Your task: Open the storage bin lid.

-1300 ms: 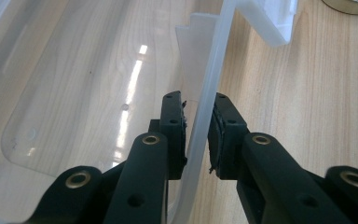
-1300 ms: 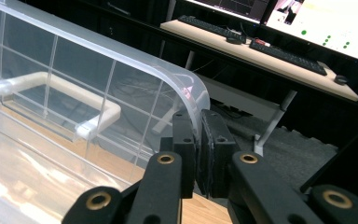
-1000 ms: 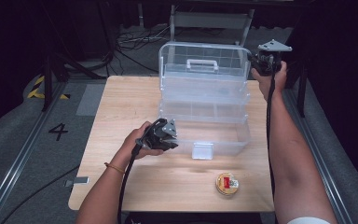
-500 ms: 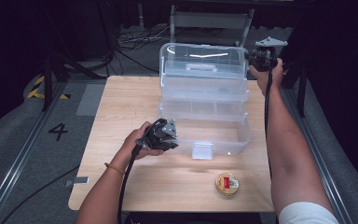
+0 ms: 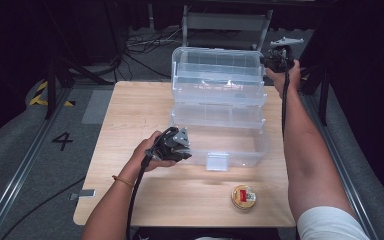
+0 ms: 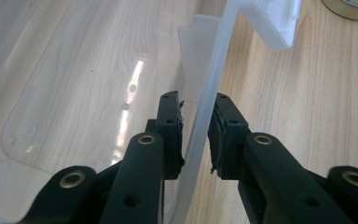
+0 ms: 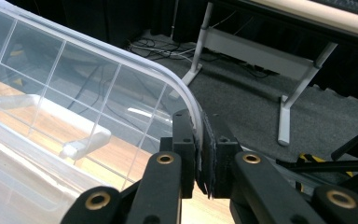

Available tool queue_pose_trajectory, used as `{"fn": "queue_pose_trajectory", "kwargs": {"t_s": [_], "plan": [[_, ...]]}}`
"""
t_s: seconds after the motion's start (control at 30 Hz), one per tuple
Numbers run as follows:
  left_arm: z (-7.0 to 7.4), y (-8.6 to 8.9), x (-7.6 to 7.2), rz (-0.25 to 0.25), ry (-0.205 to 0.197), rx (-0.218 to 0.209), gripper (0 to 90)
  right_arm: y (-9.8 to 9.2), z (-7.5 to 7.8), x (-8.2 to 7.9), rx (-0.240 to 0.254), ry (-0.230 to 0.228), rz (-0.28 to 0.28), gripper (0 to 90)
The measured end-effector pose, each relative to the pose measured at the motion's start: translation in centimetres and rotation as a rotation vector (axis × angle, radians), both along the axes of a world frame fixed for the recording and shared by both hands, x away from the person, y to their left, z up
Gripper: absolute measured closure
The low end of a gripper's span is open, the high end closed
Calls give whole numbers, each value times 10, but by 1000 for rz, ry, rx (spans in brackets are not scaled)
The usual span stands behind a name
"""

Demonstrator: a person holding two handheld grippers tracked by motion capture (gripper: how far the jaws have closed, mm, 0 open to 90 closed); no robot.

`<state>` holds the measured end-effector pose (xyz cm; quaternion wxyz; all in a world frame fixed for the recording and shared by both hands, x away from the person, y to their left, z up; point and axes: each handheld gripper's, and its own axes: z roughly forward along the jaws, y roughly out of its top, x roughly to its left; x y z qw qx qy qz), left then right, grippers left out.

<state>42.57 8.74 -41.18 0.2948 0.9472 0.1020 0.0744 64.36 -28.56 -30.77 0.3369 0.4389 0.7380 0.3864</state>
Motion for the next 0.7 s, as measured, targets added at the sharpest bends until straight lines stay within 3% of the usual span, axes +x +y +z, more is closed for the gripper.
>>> {"fn": "queue_pose_trajectory", "kwargs": {"t_s": [0.27, 0.7], "plan": [[0, 0, 0, -2, -4, -4, 762, -2, 0, 7, -1, 38, 18, 845], [-1, 1, 0, -1, -1, -17, 758, 0, -10, 24, -15, 109, -7, 842]]}}
